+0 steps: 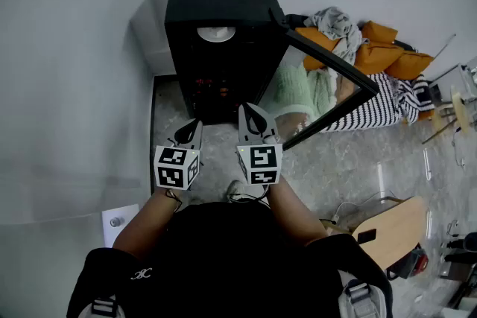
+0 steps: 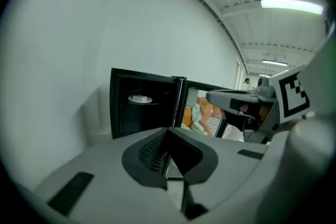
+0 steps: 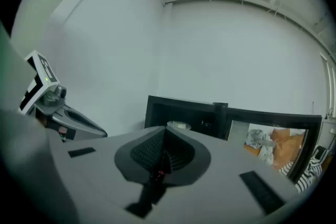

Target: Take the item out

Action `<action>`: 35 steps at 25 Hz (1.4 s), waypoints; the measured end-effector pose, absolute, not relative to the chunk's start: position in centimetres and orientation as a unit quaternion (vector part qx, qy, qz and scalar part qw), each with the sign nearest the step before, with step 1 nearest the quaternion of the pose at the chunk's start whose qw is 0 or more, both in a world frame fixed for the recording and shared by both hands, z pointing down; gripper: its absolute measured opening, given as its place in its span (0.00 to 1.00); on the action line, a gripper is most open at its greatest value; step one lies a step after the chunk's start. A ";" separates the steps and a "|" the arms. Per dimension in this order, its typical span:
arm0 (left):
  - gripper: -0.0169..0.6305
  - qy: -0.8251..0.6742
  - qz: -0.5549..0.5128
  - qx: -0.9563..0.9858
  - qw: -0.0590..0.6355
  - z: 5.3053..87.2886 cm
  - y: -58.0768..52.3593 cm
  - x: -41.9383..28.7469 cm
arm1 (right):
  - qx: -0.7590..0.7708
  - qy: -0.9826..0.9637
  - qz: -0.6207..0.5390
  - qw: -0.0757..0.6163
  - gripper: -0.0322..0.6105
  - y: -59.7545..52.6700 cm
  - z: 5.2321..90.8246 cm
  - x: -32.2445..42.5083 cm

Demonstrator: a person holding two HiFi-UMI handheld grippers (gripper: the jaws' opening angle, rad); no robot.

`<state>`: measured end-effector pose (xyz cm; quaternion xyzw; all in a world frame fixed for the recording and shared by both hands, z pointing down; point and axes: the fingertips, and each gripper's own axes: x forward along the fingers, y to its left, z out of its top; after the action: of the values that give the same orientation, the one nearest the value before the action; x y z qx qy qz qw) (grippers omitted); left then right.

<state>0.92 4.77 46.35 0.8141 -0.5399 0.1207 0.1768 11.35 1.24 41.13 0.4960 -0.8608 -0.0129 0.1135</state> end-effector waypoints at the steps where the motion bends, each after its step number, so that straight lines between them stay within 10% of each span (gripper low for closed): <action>1: 0.04 -0.541 0.121 0.813 0.177 46.5 4.6 1.0 | 0.495 -0.861 -0.012 0.114 0.06 1.0 41.2 11.4; 35: 0.04 -0.603 0.128 0.765 0.190 47.5 -2.5 6.3 | 0.427 -0.896 -0.027 0.115 0.06 -6.2 42.7 16.7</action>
<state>6.34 -2.45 47.49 0.7646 -0.6026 0.1280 0.1896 16.75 -6.25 42.67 0.4272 -0.8964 -0.0274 0.1149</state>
